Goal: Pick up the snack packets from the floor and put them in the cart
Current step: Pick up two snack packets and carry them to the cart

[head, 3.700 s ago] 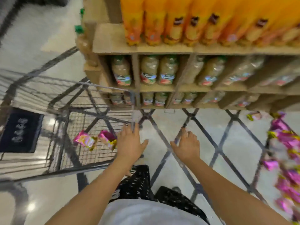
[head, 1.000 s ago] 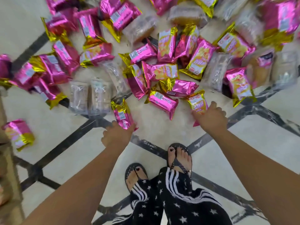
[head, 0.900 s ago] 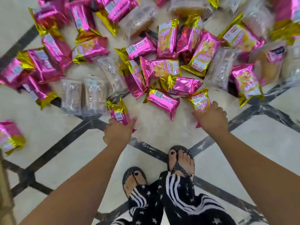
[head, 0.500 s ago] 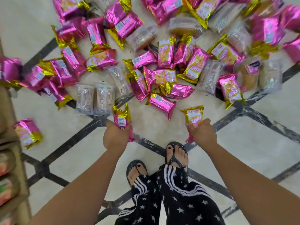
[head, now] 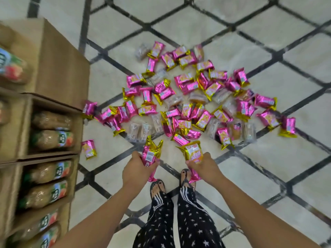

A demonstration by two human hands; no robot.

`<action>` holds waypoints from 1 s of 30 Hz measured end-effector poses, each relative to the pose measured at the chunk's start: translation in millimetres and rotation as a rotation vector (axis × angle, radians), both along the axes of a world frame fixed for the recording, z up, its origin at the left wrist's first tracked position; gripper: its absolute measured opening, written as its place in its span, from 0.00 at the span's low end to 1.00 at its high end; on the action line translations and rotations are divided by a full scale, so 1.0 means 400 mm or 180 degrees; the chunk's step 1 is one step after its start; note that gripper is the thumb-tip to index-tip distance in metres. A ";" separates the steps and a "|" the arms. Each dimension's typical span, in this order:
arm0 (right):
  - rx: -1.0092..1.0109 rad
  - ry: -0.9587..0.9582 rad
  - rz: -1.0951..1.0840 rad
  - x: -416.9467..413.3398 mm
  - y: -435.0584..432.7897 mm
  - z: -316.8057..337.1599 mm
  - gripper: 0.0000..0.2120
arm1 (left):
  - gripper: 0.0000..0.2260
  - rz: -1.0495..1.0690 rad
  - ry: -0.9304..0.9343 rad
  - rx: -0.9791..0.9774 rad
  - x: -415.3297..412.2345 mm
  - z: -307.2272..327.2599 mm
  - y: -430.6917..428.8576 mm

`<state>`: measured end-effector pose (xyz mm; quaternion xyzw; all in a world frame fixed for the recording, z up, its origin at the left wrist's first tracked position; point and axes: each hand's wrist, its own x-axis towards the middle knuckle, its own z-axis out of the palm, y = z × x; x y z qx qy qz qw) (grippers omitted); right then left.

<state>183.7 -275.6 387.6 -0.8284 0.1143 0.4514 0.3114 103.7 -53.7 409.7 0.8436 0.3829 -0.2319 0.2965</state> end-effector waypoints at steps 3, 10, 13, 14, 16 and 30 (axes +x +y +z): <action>0.0096 -0.0101 0.0035 -0.037 0.019 0.159 0.26 | 0.24 0.0006 -0.0217 0.0043 -0.038 0.167 0.015; 0.0345 -0.0382 0.0284 -0.140 0.060 0.432 0.27 | 0.26 0.0486 -0.0593 0.0258 -0.192 0.451 0.022; 0.0481 -0.0408 0.0603 -0.175 0.064 0.501 0.28 | 0.25 0.0736 -0.0549 0.0371 -0.291 0.516 -0.006; 0.0550 -0.0409 0.0729 -0.184 0.063 0.521 0.27 | 0.25 0.0849 -0.0506 0.0416 -0.325 0.532 -0.020; 0.0648 -0.0342 0.1031 -0.197 0.058 0.557 0.25 | 0.26 0.1183 -0.0427 0.0470 -0.397 0.554 -0.055; 0.0448 -0.0149 0.3327 -0.416 0.195 0.615 0.24 | 0.30 0.4101 -0.0309 0.0538 -0.886 0.564 -0.333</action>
